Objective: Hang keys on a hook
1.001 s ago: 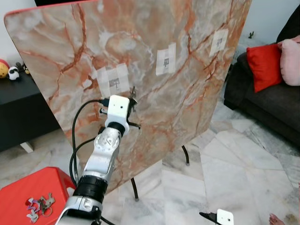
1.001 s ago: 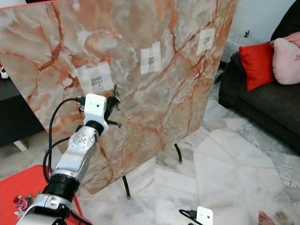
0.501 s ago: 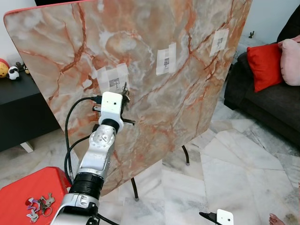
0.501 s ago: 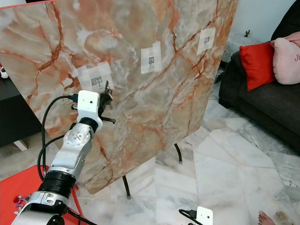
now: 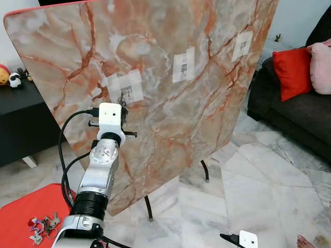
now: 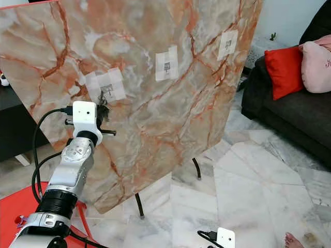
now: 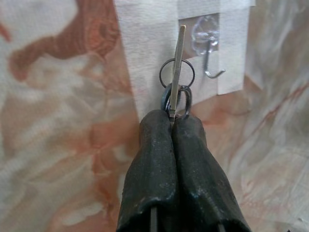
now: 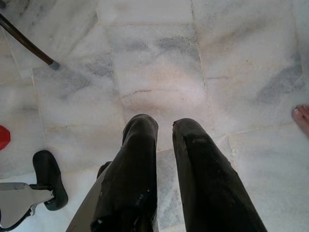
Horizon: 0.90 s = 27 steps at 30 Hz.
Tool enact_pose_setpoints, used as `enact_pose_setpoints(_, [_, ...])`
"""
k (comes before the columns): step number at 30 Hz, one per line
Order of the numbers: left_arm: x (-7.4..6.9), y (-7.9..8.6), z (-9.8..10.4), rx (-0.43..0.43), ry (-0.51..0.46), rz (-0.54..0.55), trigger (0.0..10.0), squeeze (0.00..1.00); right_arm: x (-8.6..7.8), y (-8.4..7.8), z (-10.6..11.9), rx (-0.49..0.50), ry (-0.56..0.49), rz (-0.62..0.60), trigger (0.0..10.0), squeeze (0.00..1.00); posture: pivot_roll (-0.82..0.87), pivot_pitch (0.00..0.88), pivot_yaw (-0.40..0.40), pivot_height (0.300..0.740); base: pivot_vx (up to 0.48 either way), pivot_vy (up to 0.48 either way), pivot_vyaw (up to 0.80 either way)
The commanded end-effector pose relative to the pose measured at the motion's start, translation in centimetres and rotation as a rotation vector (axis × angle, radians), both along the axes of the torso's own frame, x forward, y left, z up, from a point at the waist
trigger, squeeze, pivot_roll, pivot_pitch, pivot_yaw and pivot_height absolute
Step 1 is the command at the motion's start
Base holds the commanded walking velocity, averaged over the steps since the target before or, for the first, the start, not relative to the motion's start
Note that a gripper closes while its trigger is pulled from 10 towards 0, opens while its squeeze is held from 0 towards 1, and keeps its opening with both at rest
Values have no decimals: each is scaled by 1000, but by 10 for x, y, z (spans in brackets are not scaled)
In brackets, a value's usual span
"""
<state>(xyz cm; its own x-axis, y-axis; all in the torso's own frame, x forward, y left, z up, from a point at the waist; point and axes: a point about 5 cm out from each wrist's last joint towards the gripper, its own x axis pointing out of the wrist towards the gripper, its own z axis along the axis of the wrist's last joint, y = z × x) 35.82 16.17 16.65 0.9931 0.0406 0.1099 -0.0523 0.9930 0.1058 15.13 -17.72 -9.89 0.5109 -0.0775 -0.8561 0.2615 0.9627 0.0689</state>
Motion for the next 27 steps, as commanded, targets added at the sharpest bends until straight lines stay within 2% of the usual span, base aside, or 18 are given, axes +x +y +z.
enact_pose_setpoints(1, [3, -1, 8, -6, -15, 14, 10000, 0, 0, -1, 0, -8, 3, 6, 10000, 0, 13, 10, -53, 740, 0, 0, 0])
enact_pose_setpoints(8, [5, -12, 14, -55, -36, -23, 10000, 0, 0, -1, 0, -6, 3, 6, 10000, 0, 14, 10, -53, 740, 0, 0, 0])
enact_pose_setpoints(18, [4, -22, 20, -57, -60, -80, 10000, 0, 0, 0, 0, -5, 4, 7, 10000, 0, 14, 9, -50, 740, 0, 0, 0])
enact_pose_setpoints(27, [5, -21, 21, -55, -67, -68, 10000, 0, 0, 1, 0, -7, 3, 16, 10000, 0, 9, 0, -47, 740, 0, 0, 0])
